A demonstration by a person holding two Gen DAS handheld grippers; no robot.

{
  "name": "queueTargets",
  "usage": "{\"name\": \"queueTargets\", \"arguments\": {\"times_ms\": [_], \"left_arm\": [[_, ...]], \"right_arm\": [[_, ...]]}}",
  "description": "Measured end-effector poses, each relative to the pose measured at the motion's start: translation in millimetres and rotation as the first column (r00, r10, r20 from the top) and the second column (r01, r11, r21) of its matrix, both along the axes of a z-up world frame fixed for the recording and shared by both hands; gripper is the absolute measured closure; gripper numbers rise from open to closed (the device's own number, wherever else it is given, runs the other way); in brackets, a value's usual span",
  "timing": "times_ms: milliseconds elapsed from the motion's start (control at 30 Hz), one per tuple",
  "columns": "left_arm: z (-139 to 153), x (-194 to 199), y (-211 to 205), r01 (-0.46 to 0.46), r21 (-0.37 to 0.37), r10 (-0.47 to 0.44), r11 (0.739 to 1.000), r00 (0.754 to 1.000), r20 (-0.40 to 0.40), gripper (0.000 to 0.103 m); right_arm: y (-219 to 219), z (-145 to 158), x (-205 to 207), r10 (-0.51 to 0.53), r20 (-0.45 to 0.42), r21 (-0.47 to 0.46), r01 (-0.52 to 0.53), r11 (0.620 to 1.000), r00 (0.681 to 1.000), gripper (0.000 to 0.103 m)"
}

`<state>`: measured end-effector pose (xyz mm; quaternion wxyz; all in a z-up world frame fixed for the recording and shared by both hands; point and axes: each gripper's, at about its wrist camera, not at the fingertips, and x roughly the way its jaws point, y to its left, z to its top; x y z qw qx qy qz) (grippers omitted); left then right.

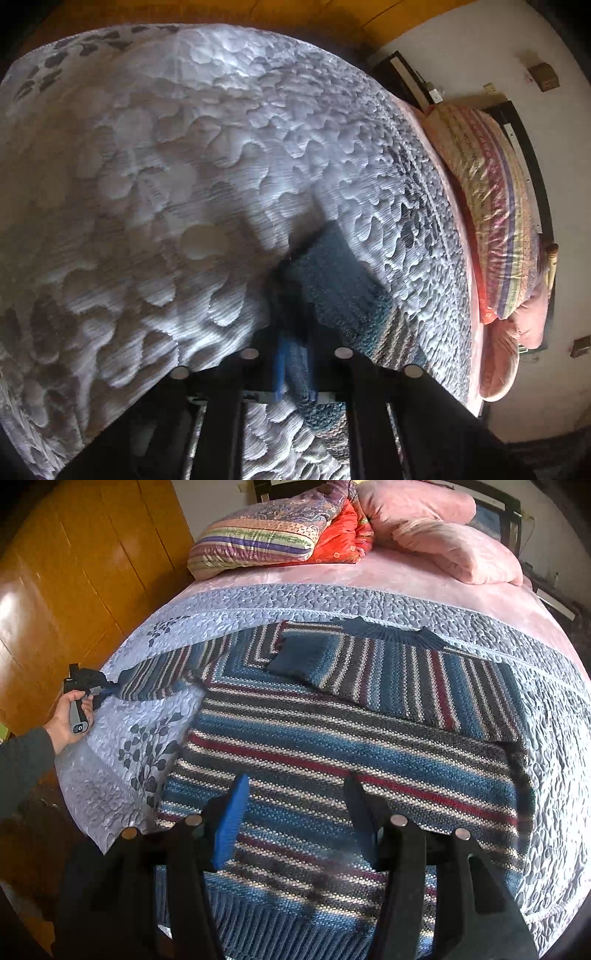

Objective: Fold small clothes
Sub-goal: 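Fold the held sleeve across the sweater body with the left tool, then release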

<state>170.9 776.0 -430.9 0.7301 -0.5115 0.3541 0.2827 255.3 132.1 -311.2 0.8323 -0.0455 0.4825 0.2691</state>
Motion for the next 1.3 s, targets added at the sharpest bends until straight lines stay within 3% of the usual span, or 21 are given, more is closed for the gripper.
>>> {"name": "queueTargets", "arguments": {"times_ms": [167, 267, 433, 633, 800, 900, 1167, 1300], "left_arm": [[59.3, 17.8, -22.2, 0.072, 0.082, -0.081, 0.994, 0.991, 0.108, 0.096], [116.9, 41.2, -53.6, 0.165, 0.175, -0.197, 0.971, 0.963, 0.184, 0.096], [203.7, 85.7, -128.3, 0.320, 0.318, -0.408, 0.893, 0.872, 0.270, 0.096], [240.1, 133.7, -218.3, 0.461, 0.389, -0.578, 0.798, 0.769, 0.273, 0.096], [222.8, 171.4, -287.5, 0.564, 0.377, -0.666, 0.735, 0.707, 0.240, 0.096], [200.5, 193.3, -335.2, 0.631, 0.379, -0.723, 0.676, 0.666, 0.182, 0.096], [104.2, 228.2, -441.7, 0.775, 0.311, -0.823, 0.551, 0.567, 0.046, 0.096], [51.1, 233.5, -486.0, 0.842, 0.272, -0.864, 0.466, 0.500, -0.064, 0.096]], "right_arm": [[-4.0, 8.4, -4.5, 0.003, 0.001, 0.016, -0.003, 1.000, 1.000, 0.049], [-11.7, 13.7, -4.4, -0.014, -0.003, 0.029, 0.014, 0.999, 1.000, 0.049], [-31.1, 20.5, -0.9, -0.077, -0.048, 0.095, 0.081, 0.992, 0.996, 0.049], [-53.9, 23.7, 2.2, -0.122, -0.075, 0.139, 0.132, 0.982, 0.990, 0.049], [-75.3, 16.8, 13.1, -0.169, -0.116, 0.168, 0.187, 0.968, 0.979, 0.049], [-85.9, 9.6, 19.8, -0.192, -0.135, 0.179, 0.214, 0.960, 0.972, 0.049], [-103.4, -13.1, 52.5, -0.227, -0.185, 0.206, 0.264, 0.942, 0.956, 0.049], [-112.1, -24.9, 80.3, -0.251, -0.227, 0.237, 0.303, 0.923, 0.941, 0.049]]}}
